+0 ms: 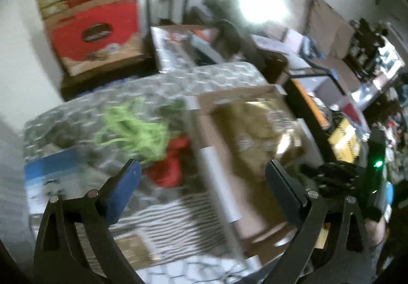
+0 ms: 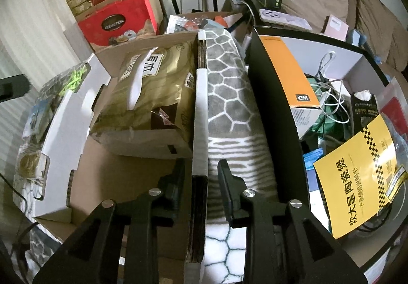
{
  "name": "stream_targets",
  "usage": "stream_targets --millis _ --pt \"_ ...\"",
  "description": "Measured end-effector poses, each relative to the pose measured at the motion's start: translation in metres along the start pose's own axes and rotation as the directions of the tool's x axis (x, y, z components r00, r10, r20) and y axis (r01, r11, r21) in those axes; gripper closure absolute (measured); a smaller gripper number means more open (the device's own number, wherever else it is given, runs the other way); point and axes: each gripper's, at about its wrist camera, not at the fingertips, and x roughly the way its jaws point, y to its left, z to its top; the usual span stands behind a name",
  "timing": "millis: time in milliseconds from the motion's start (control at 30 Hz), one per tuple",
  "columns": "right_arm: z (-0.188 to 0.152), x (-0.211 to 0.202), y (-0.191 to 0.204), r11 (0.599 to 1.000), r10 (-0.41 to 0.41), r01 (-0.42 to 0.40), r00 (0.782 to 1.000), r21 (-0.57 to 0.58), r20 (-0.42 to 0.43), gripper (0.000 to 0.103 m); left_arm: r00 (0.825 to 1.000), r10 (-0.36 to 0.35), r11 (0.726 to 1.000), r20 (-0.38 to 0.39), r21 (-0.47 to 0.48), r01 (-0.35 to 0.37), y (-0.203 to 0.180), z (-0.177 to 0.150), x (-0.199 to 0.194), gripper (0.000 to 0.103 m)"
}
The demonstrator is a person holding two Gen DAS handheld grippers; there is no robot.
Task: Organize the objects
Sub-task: 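Move the left tool back over the table toward the small gold packet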
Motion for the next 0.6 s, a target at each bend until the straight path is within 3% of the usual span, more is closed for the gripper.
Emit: stream_targets --millis 100,133,200,400,600 --pt "0.000 0.000 0.000 1.000 -0.008 0.008 1.000 0.001 -0.003 0.075 0.998 0.053 0.998 0.017 -0.039 -0.053 0.035 -0.011 -0.010 0.005" --pt "-0.001 -0.001 0.000 1.000 -0.013 0.013 1.000 0.003 -0.001 0.071 0.997 0.080 0.995 0.021 -0.059 -0.079 0.049 -0.015 -0.013 0.004" --pt "-0.001 -0.005 -0.002 1.000 -0.010 0.010 1.000 0.018 0.012 0.052 0.993 0.111 0.990 0.026 -0.095 -0.108 0.070 -0.023 -0.017 0.004" --pt "0.000 -0.012 0.001 1.000 -0.026 0.026 0.999 0.013 0.030 0.052 0.982 0.187 0.962 0.003 -0.204 -0.183 0.141 -0.048 -0.020 0.004" --pt "-0.002 -0.011 0.004 0.999 -0.036 0.036 0.999 0.007 0.017 0.052 0.966 0.256 0.907 -0.035 -0.337 -0.252 0.218 -0.070 -0.020 0.004"
